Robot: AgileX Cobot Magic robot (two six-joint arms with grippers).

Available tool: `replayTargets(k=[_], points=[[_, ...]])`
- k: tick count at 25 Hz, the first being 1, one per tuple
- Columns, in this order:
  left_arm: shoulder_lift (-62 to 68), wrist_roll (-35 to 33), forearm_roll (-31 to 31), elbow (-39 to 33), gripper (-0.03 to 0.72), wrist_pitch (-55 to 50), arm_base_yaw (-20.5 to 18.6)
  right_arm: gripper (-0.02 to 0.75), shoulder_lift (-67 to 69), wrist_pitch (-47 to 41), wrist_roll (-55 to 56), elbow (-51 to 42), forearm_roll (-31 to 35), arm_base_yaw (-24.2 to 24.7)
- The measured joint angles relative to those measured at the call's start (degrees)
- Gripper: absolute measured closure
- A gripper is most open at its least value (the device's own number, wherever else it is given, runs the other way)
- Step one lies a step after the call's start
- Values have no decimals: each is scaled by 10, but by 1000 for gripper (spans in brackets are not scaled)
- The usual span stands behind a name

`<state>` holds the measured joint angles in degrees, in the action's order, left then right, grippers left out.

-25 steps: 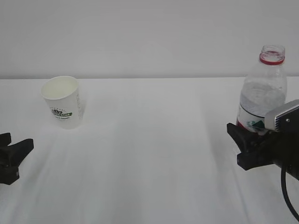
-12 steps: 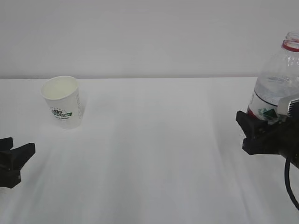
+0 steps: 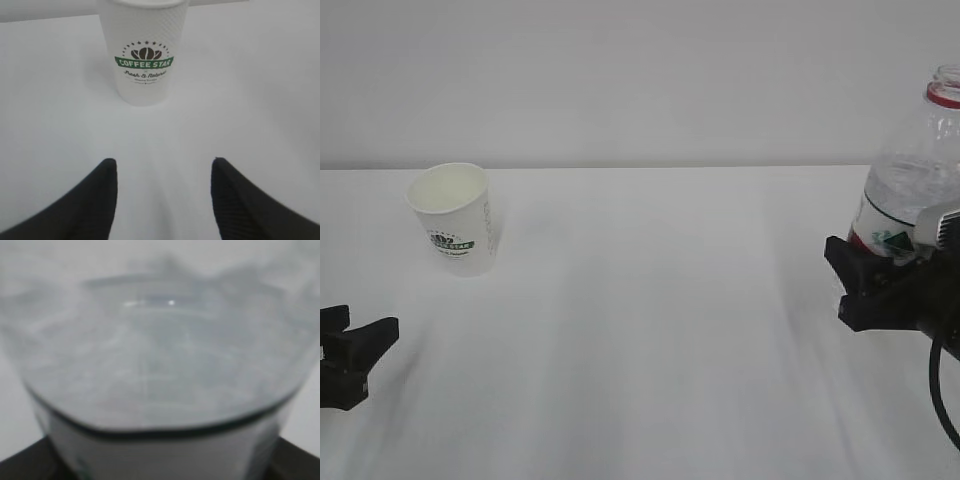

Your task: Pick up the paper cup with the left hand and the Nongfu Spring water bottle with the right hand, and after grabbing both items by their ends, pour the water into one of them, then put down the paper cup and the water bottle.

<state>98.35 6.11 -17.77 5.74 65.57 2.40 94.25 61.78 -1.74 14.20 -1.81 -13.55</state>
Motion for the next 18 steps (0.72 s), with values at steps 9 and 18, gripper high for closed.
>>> replayTargets(k=[9, 18], points=[[0, -14, -3, 26, 4, 0, 0, 256, 0, 0, 0, 0, -1, 0], [9, -15, -22, 80, -2, 2, 0, 256, 0, 0, 0, 0, -3, 0]])
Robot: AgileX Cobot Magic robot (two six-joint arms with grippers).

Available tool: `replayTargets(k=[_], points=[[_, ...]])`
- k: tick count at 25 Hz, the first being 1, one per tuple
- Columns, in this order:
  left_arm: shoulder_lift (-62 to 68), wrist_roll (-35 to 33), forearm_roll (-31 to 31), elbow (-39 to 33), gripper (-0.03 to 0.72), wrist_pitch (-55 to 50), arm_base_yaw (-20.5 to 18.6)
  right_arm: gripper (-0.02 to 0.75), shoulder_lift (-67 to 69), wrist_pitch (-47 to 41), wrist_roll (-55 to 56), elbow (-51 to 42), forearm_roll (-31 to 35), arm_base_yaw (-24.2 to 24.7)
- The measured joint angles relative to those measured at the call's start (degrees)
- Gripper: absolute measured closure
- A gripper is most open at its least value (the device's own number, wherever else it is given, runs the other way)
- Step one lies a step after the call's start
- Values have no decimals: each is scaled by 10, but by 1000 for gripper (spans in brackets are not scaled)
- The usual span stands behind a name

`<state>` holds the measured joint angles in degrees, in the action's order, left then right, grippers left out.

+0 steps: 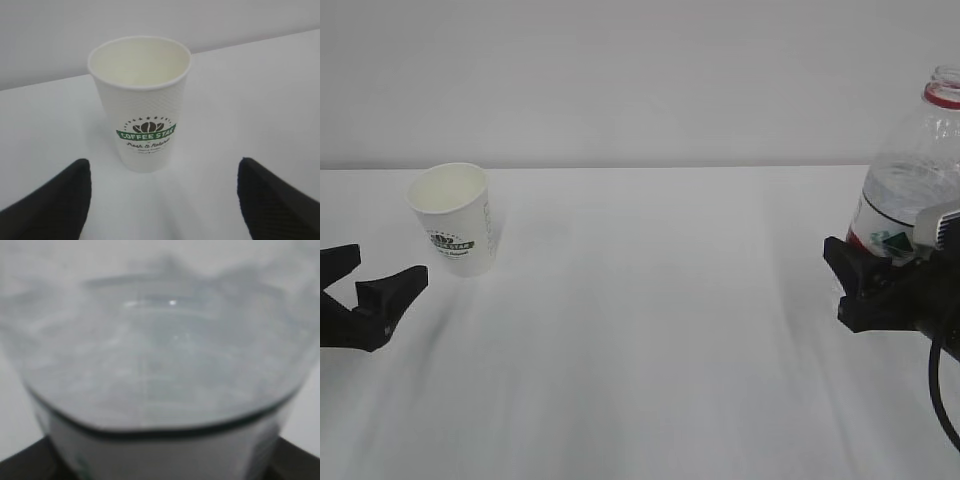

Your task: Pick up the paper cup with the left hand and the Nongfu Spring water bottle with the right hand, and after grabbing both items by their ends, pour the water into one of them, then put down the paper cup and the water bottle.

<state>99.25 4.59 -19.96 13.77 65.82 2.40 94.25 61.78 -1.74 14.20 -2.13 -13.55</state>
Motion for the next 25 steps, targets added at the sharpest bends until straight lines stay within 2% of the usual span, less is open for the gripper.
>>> replayTargets(k=[10, 25], points=[[89, 0, -24, 52, -2, 0, 0, 256, 0, 0, 1, 0, -2, 0], [162, 0, -28, 126, -3, 0, 0, 257, 0, 0, 1, 0, -2, 0]])
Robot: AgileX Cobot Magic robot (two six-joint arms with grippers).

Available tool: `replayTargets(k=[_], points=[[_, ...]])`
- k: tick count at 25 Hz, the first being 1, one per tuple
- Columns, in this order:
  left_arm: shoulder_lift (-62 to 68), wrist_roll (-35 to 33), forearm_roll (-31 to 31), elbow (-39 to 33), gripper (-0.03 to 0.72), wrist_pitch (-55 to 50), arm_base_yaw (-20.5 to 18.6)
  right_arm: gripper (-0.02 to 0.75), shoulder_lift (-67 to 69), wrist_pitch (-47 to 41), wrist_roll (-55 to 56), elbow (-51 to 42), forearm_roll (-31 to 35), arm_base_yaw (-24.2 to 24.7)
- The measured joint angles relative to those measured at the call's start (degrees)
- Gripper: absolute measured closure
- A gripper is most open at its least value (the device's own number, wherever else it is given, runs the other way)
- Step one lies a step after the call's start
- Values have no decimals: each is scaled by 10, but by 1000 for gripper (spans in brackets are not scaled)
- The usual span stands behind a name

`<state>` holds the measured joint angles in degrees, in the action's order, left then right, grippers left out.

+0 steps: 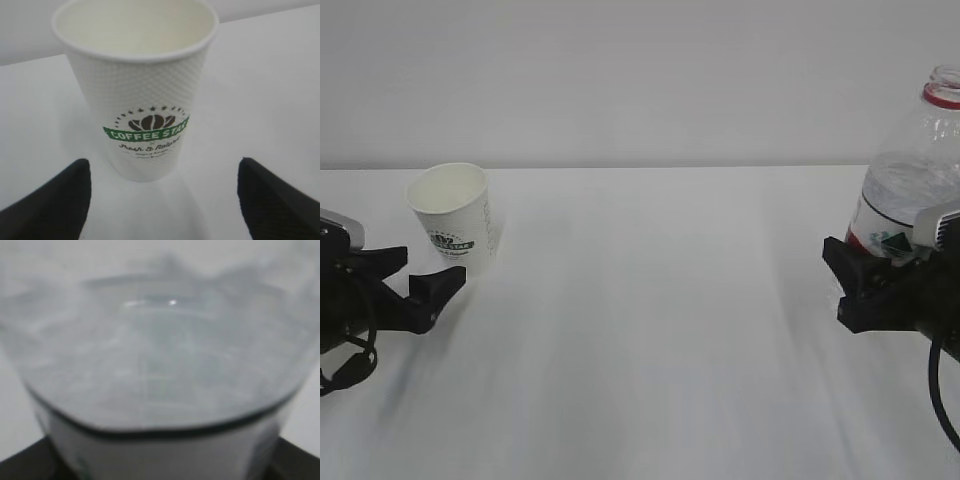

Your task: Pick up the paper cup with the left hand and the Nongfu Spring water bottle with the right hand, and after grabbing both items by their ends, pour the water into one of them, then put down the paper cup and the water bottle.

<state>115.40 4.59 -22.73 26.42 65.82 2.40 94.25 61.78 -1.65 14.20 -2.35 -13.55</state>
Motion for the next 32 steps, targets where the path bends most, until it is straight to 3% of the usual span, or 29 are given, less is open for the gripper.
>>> replayTargets(k=[32], points=[[138, 45, 0, 184, 0, 2, 0, 258, 0, 0, 0, 0, 0, 0]])
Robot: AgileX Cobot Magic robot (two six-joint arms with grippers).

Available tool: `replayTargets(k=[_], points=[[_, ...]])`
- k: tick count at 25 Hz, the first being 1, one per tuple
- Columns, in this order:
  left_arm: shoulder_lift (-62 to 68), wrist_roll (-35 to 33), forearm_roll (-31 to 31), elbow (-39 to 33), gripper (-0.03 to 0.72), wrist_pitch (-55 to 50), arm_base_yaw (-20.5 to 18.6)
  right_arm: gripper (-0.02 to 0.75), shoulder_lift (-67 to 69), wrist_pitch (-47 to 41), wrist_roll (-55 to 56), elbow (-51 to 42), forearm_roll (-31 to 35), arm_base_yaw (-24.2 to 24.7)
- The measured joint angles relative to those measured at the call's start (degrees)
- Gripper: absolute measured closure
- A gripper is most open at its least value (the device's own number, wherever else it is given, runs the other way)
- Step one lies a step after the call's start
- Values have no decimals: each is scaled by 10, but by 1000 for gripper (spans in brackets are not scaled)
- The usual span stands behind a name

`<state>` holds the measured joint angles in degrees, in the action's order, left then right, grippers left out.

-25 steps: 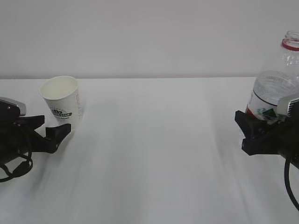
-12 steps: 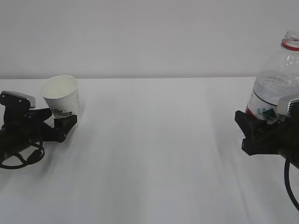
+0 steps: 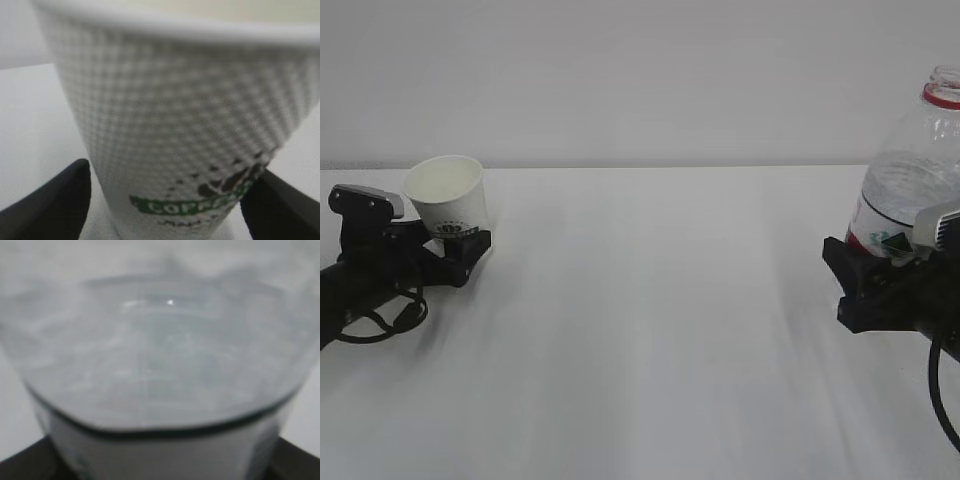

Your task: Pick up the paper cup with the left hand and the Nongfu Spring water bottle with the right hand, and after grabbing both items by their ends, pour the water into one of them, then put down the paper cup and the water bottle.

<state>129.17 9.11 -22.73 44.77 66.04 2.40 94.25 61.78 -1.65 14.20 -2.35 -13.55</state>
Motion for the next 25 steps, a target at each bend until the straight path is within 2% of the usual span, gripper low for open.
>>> replayTargets(k=[7, 14, 25], points=[[0, 0, 0, 17, 15, 0, 0, 258, 0, 0, 0, 0, -1, 0], [0, 0, -5, 17, 97, 0, 0, 258, 0, 0, -2, 0, -1, 0], [-4, 7, -46, 9, 104, 2, 0, 258, 0, 0, -5, 0, -1, 0]])
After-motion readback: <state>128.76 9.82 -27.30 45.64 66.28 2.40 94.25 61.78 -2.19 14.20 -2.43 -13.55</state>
